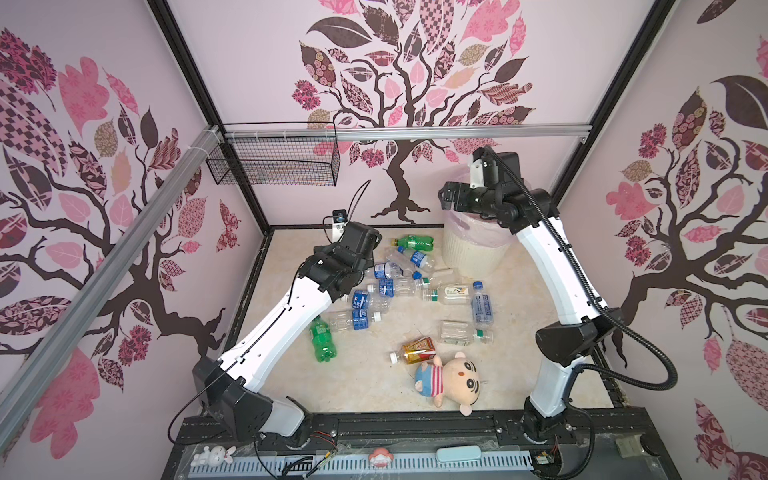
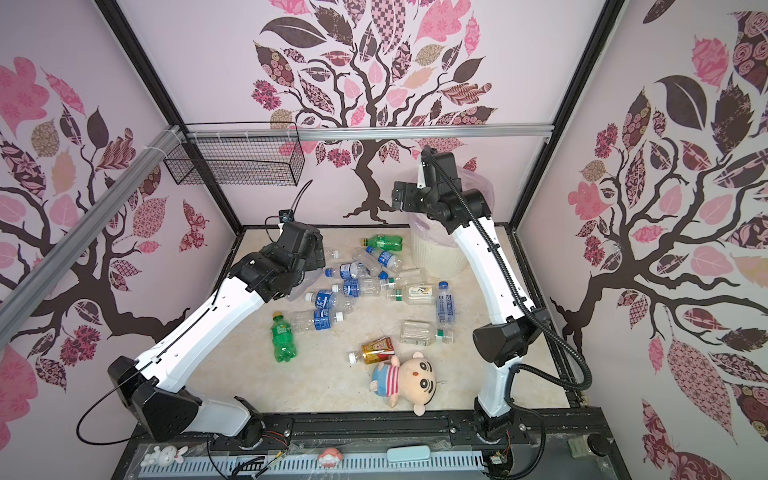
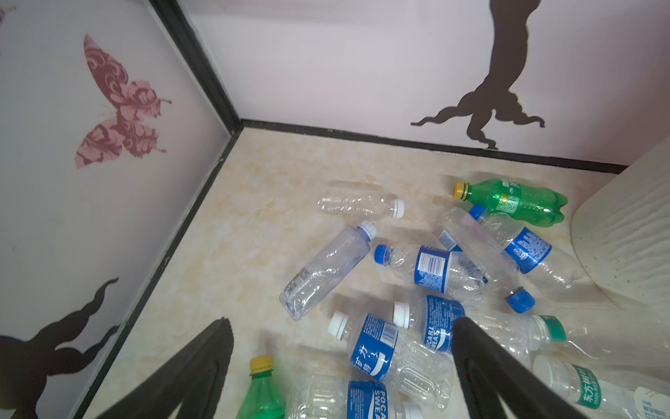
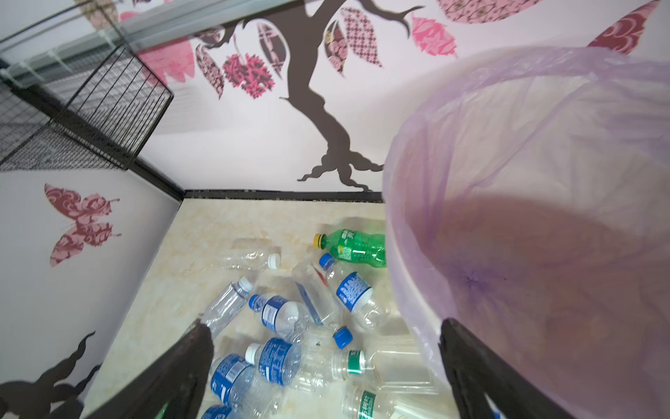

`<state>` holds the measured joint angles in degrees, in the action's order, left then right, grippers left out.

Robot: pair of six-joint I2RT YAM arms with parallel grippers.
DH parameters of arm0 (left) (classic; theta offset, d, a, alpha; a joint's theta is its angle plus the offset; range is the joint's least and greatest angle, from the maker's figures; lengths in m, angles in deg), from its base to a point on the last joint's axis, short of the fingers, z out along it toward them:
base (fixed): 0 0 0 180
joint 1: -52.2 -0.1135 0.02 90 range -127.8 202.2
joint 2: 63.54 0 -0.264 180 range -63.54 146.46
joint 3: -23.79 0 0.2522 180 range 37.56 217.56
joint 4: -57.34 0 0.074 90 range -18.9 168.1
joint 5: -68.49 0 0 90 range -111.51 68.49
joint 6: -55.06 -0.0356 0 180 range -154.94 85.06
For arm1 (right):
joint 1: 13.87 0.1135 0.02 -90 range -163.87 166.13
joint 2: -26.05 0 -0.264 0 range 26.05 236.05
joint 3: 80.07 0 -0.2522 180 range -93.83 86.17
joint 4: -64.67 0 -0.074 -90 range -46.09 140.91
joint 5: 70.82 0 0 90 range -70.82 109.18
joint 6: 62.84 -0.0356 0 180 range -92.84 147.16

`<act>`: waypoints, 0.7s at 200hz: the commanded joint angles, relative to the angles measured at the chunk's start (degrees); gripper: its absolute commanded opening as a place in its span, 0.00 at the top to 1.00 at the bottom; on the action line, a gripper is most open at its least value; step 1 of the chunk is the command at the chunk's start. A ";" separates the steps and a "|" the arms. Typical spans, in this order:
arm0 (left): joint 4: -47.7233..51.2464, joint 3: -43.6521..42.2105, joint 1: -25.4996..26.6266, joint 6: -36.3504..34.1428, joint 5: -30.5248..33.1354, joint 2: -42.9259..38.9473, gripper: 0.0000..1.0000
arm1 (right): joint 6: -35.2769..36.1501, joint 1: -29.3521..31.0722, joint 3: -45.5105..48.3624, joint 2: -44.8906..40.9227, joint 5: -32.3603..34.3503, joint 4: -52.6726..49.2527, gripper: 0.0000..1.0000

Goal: Throw the plastic bottles in the bin

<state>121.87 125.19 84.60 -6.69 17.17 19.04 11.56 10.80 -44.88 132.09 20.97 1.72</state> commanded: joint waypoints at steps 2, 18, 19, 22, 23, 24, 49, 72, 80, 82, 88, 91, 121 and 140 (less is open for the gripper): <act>8.81 0.30 -2.37 6.28 -3.67 0.19 0.03 | 3.17 6.09 4.09 -3.06 5.62 -1.38 0.00; 10.95 -1.50 -3.98 9.15 -4.84 -0.35 0.03 | 4.74 11.18 8.15 -4.27 9.85 -0.81 0.00; 11.12 -1.68 -4.08 9.26 -4.89 -0.38 0.03 | 4.81 11.50 8.38 -4.35 10.05 -0.77 0.00; 11.51 -2.16 -4.31 9.90 -5.06 -0.66 0.03 | 5.05 12.56 9.37 -4.68 10.74 -0.55 0.01; 11.62 -2.36 -4.43 10.07 -5.13 -0.71 0.03 | 5.09 12.80 9.65 -4.73 11.03 -0.51 0.01; 11.76 -2.50 -4.53 10.29 -5.16 -0.73 0.03 | 5.16 13.05 10.05 -4.81 11.21 -0.40 0.01; 15.42 -6.79 -8.46 15.11 -8.80 -2.79 0.03 | 6.85 21.36 17.77 -6.54 18.53 1.66 0.00; 18.64 -11.33 -13.20 18.90 -13.57 -4.65 0.03 | 5.74 25.85 22.73 -6.94 22.28 1.82 0.01; 19.43 -12.78 -14.68 19.27 -14.58 -5.12 0.03 | 4.63 26.72 23.97 -7.07 22.47 1.60 0.00; 19.61 -13.07 -14.94 19.34 -14.79 -5.26 0.03 | 4.22 27.03 24.32 -7.07 22.63 1.54 0.00; 20.21 -14.13 -15.70 19.45 -15.54 -5.59 0.03 | 3.28 27.50 25.14 -7.23 22.65 1.28 0.01; 20.48 -14.57 -16.06 19.47 -15.82 -5.66 0.03 | 2.81 27.82 25.60 -7.39 22.63 1.23 0.00; 20.85 -19.39 -17.62 19.08 -19.49 -7.19 0.03 | 2.21 31.27 32.17 -9.74 23.28 3.27 0.00; 20.47 -22.44 -17.68 18.51 -21.38 -8.19 0.03 | 0.78 32.20 35.34 -11.14 23.10 4.44 0.00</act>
<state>141.23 106.68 67.18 11.32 -0.12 12.79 14.82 41.46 -11.59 125.62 41.95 4.48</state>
